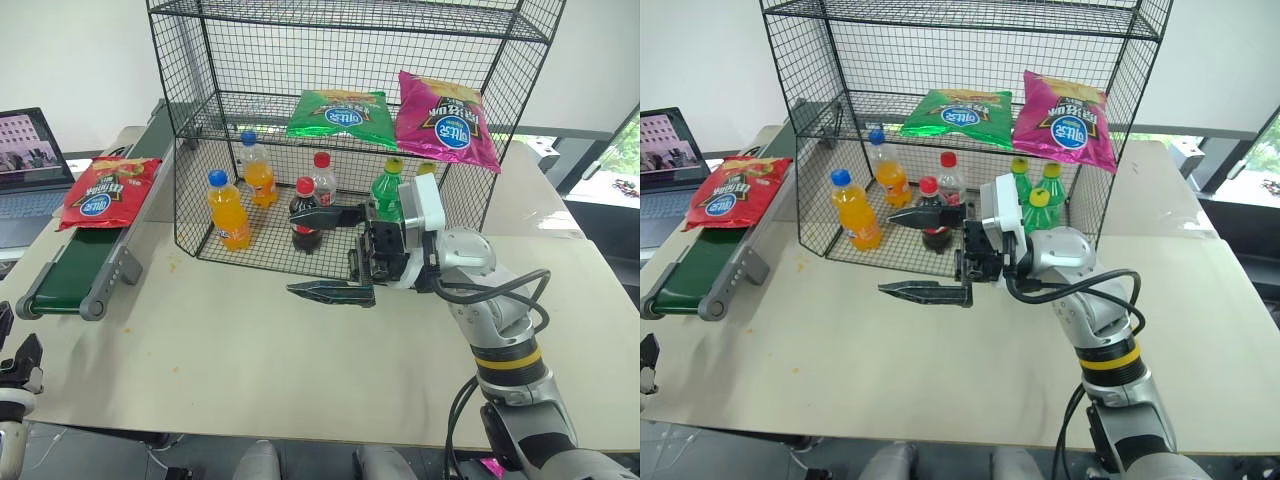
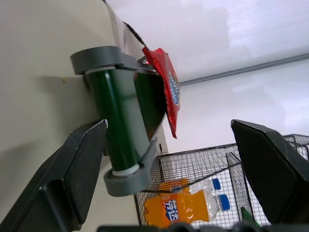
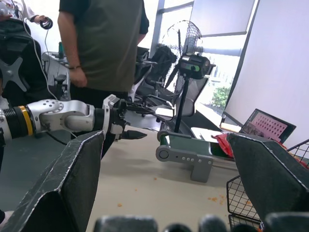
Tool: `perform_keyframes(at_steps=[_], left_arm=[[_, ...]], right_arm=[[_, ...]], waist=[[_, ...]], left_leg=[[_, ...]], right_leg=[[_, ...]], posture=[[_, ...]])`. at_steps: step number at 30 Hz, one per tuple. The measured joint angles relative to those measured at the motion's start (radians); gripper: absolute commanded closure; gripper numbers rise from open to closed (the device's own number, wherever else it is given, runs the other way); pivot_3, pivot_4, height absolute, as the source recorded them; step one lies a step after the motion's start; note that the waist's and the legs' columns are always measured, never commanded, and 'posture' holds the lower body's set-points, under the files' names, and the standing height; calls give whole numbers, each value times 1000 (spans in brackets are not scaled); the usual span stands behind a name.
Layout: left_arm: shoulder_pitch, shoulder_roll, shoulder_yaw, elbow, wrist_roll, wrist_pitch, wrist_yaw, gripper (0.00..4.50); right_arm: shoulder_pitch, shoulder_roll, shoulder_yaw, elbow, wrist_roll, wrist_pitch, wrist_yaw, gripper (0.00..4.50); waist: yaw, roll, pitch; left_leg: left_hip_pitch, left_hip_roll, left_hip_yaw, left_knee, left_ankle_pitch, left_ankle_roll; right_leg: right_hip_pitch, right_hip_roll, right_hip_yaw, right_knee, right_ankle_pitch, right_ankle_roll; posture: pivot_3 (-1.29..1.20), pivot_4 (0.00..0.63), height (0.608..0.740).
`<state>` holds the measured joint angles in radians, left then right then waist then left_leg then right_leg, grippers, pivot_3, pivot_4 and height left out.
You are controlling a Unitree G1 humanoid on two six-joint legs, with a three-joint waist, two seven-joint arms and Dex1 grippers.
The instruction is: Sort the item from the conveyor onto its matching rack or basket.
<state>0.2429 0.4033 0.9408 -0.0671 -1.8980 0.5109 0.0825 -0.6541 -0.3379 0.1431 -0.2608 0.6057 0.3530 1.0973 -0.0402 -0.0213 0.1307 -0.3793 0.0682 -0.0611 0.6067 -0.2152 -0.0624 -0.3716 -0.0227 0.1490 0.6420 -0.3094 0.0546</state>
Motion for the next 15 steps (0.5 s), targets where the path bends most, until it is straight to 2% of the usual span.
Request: perform_keyframes(at_steps=[8, 15], left_arm=[[-13, 37, -1, 84, 14, 52, -10, 119], [-13, 70, 1, 85, 16, 86, -48, 119]], right_arm=[[-1, 0, 0, -5, -13, -15, -11, 0], [-3, 0, 0, -5, -14, -15, -13, 0]], waist=[[-1, 0, 0], [-2, 1, 0]], left_leg=[[0, 0, 0, -1, 0, 0], [0, 0, 0, -1, 0, 0]], right_leg=[[-1, 0, 0, 0, 0, 0], [-1, 0, 0, 0, 0, 0]], posture=[[0, 150, 740], [0, 150, 740]])
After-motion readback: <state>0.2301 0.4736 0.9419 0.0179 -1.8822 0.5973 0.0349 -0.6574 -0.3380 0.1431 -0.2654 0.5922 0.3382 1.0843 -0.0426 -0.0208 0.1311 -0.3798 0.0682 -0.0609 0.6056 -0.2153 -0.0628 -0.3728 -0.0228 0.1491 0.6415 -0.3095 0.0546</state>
